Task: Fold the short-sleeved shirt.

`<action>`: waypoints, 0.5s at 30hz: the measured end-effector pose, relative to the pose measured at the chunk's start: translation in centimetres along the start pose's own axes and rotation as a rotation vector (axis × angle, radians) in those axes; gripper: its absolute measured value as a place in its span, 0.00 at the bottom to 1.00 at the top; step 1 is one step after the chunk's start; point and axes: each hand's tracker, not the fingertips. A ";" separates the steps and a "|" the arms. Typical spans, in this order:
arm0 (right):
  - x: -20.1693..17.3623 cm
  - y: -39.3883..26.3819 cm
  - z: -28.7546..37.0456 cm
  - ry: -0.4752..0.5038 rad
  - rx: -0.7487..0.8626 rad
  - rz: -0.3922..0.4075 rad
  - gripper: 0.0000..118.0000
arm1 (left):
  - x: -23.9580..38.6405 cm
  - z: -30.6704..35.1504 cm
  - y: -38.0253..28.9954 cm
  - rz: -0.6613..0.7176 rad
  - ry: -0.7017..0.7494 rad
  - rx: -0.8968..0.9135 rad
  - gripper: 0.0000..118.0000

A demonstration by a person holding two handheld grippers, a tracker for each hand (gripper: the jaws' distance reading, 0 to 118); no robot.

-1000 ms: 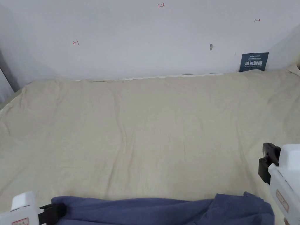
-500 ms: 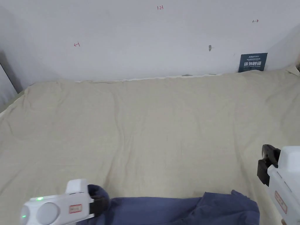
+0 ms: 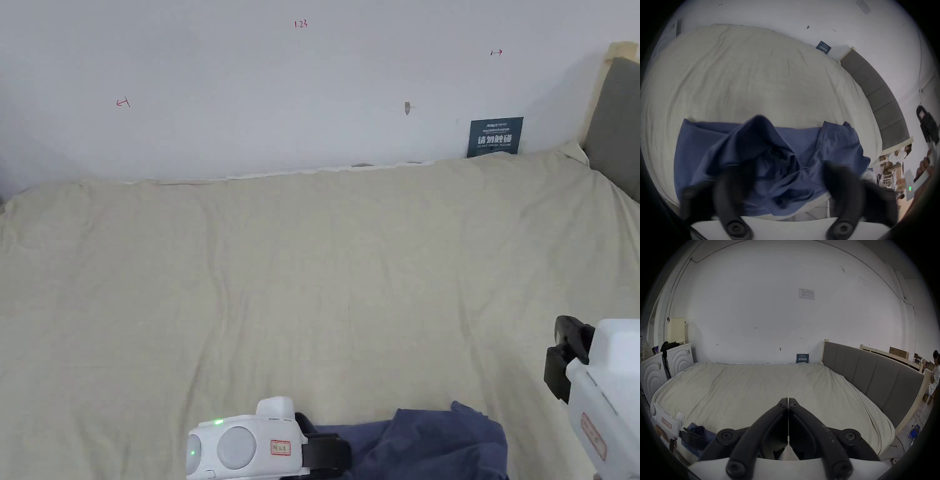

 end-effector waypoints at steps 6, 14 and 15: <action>0.0 -0.1 0.1 0.005 -0.005 -0.007 0.02 | 0.9 4.6 -0.9 -0.068 0.008 0.190 0.97; -1.0 -0.1 0.1 0.037 -0.004 0.001 0.02 | -2.4 12.4 -1.5 -0.077 0.273 0.524 0.37; -1.0 -0.2 0.1 0.041 -0.004 0.002 0.02 | -3.0 12.4 -1.5 -0.075 0.316 0.523 0.10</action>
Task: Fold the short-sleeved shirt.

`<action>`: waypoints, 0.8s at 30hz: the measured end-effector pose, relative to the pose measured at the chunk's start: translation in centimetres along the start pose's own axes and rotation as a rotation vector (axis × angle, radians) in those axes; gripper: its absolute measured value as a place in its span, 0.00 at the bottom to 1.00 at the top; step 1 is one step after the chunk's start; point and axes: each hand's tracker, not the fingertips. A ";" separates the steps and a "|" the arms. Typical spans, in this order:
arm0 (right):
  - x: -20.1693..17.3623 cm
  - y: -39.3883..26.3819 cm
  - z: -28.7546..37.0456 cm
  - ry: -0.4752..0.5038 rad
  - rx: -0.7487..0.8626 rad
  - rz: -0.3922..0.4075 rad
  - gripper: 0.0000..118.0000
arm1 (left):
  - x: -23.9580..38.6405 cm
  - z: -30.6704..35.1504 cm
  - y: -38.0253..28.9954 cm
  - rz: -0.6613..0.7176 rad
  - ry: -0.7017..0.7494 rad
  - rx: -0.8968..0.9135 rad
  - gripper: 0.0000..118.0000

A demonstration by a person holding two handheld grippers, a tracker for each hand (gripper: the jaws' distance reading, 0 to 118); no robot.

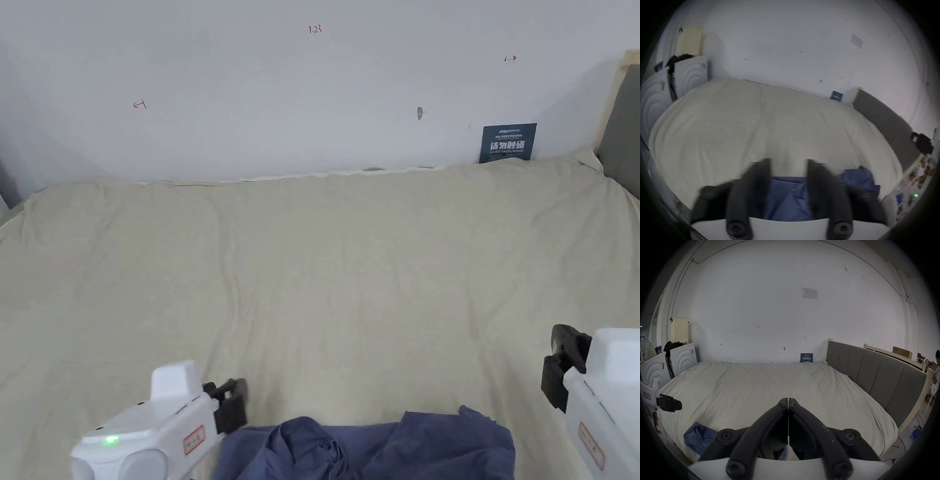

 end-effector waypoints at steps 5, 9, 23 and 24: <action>-0.2 0.0 0.0 0.009 -0.002 -0.003 0.02 | -2.4 -2.8 -2.4 -0.029 0.052 -0.116 0.00; -0.1 -0.2 -0.2 0.009 -0.010 0.003 0.02 | -2.1 -4.9 -5.1 -0.071 0.038 -0.195 0.00; 2.0 -1.2 -0.2 -0.035 -0.048 -0.013 0.02 | 9.1 -7.7 -11.6 -0.217 -0.176 -0.348 0.00; 2.1 -1.2 -0.2 -0.038 -0.049 -0.014 0.02 | 9.5 -7.7 -12.0 -0.240 -0.168 -0.343 0.00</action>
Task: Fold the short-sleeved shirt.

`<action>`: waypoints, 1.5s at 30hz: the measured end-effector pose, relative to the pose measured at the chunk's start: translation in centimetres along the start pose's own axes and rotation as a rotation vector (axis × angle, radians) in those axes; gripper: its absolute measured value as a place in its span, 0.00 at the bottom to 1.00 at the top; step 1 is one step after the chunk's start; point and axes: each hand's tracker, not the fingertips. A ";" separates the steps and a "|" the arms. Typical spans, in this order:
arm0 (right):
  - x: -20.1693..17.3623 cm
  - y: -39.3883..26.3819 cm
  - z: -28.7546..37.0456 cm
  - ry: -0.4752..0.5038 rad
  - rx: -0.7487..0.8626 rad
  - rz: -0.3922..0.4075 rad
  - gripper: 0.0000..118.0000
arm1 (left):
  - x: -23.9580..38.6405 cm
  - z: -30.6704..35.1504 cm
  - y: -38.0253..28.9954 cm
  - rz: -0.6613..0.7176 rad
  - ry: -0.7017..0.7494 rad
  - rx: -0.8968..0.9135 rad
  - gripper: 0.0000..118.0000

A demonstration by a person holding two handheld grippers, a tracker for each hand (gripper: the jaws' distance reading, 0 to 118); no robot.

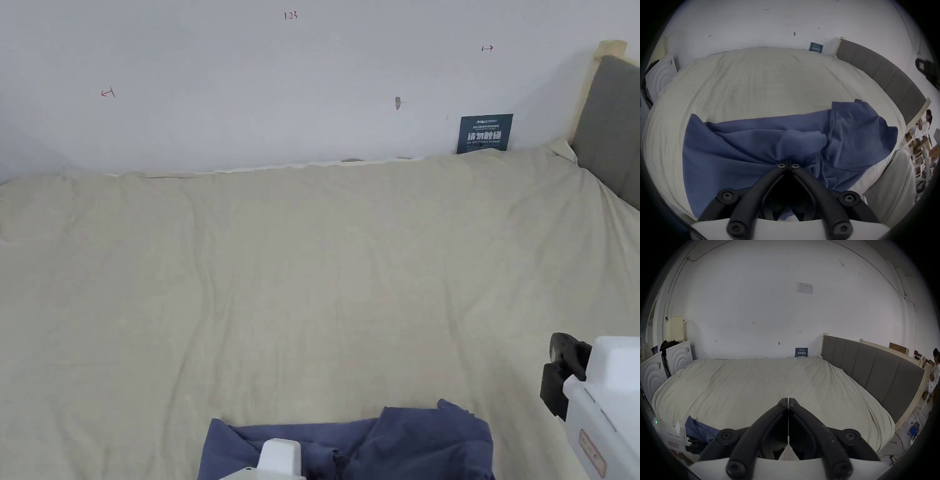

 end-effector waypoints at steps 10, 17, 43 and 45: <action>-0.2 0.1 0.4 0.014 0.009 -0.010 0.02 | -3.5 3.7 2.7 0.177 -0.100 0.078 0.00; -0.8 0.7 0.4 0.030 0.023 -0.004 0.02 | -10.6 8.4 5.1 0.387 -0.262 0.142 0.03; -1.8 0.5 -1.0 0.030 -0.025 0.002 0.02 | -16.1 4.8 0.4 0.440 -0.178 0.001 0.08; -2.0 0.7 -1.1 0.036 -0.019 0.003 0.02 | -16.5 6.2 0.5 0.456 -0.178 0.038 0.07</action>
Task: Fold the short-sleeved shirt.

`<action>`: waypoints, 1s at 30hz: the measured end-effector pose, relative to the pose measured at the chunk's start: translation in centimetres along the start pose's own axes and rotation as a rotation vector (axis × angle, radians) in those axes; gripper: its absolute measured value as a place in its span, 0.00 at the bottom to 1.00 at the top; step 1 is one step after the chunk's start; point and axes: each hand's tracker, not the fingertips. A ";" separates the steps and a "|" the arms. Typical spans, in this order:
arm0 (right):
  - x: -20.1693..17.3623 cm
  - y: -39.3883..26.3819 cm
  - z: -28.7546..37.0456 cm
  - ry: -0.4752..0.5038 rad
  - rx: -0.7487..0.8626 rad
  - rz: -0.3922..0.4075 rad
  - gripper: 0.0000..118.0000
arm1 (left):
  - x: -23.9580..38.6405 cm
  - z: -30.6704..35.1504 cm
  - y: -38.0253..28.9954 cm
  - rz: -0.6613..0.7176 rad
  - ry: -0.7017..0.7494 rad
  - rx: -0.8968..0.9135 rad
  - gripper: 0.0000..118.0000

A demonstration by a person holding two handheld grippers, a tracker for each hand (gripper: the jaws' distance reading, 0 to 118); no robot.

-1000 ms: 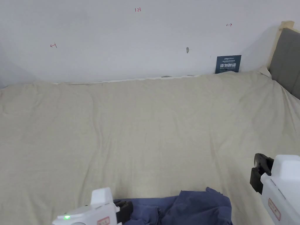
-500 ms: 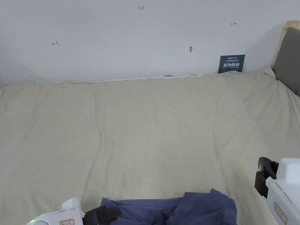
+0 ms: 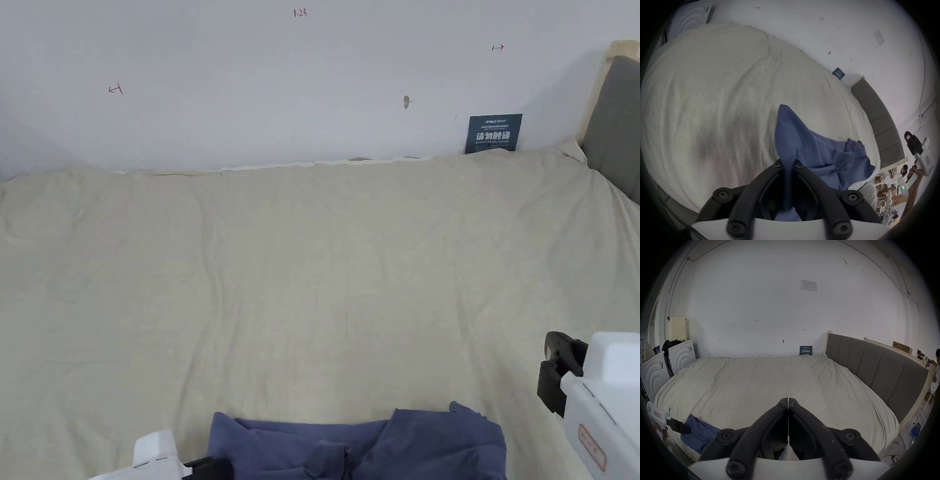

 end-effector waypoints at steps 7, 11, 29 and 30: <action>-0.7 0.5 0.2 0.032 0.022 0.002 0.02 | -3.2 6.3 2.5 -0.006 0.141 0.107 0.07; -0.8 0.4 0.2 0.048 0.026 0.000 0.02 | -2.7 9.2 2.9 -0.006 0.224 0.129 0.07; 2.4 -0.3 1.8 -0.001 0.029 -0.035 0.02 | 21.2 -4.5 -0.4 -0.391 0.025 -0.129 0.07; 2.7 -0.4 1.9 -0.008 0.028 -0.035 0.02 | 22.0 -5.7 -1.0 -0.396 0.032 -0.146 0.07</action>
